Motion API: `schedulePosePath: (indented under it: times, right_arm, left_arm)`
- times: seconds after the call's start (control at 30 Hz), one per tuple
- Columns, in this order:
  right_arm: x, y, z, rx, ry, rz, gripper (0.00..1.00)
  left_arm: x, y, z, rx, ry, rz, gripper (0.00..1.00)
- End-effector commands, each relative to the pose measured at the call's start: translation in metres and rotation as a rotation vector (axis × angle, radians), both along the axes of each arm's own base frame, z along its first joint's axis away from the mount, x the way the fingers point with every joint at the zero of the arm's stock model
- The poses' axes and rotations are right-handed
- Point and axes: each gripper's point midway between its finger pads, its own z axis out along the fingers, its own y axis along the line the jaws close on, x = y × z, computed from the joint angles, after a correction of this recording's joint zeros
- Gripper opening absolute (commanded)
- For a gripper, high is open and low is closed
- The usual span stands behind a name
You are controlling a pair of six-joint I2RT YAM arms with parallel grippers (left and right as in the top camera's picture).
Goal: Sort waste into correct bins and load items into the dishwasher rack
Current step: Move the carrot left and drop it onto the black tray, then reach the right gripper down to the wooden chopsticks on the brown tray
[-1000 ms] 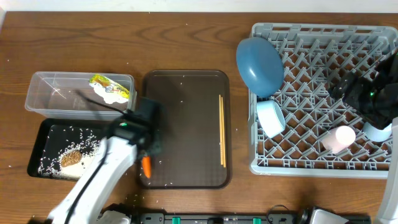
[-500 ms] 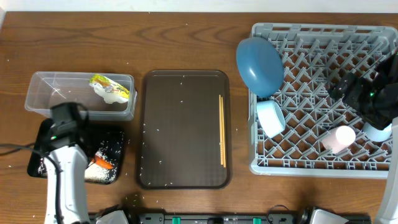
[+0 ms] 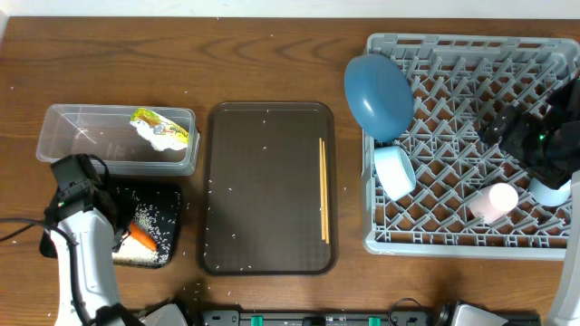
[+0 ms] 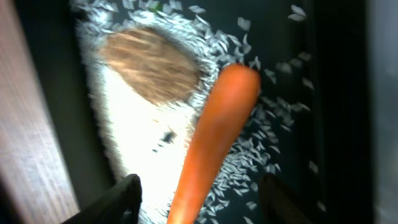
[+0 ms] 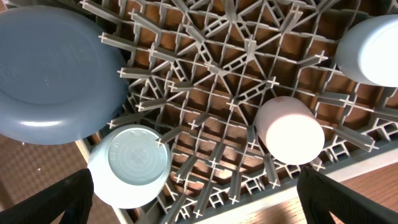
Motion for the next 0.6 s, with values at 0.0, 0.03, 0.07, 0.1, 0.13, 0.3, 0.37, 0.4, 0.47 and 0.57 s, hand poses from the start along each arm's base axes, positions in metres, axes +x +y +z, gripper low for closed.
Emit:
schedulePosePath:
  times: [0.0, 0.03, 0.07, 0.1, 0.13, 0.3, 0.37, 0.4, 0.47, 0.57]
  right_arm:
    - [0.001, 0.003, 0.002, -0.003, -0.007, 0.021, 0.97]
    - [0.001, 0.004, 0.002, 0.002, -0.009, 0.023, 0.97]
    - [0.003, 0.007, 0.003, 0.014, -0.017, 0.036, 0.96]
    - [0.005, 0.014, 0.005, 0.04, -0.035, 0.082, 0.95]
    - [0.01, 0.027, 0.009, 0.075, -0.071, 0.165, 0.91]
    - [0.02, 0.094, 0.028, 0.215, -0.203, 0.478, 0.81]
    - [0.016, 0.121, 0.029, 0.218, -0.197, 0.564, 0.79]
    - [0.012, 0.14, 0.029, 0.222, -0.192, 0.626, 0.78]
    - [0.005, 0.17, 0.028, 0.217, -0.181, 0.719, 0.75]
    - [-0.004, 0.208, 0.02, 0.128, -0.139, 0.767, 0.75]
  left_arm:
    - [0.03, -0.013, 0.037, -0.043, -0.172, -0.121, 0.64]
    - [0.039, -0.022, 0.049, -0.068, -0.232, -0.182, 0.64]
    - [0.047, -0.031, 0.059, -0.081, -0.278, -0.242, 0.64]
    - [0.054, -0.04, 0.068, -0.086, -0.316, -0.31, 0.64]
    - [0.06, -0.05, 0.078, -0.084, -0.349, -0.39, 0.64]
    - [0.079, -0.118, 0.115, -0.034, -0.456, -0.857, 0.64]
    - [0.08, -0.142, 0.121, -0.009, -0.469, -1.005, 0.64]
    - [0.078, -0.155, 0.122, 0.005, -0.471, -1.088, 0.64]
    - [0.074, -0.172, 0.122, 0.019, -0.464, -1.193, 0.64]
    - [0.067, -0.188, 0.119, 0.004, -0.447, -1.273, 0.64]
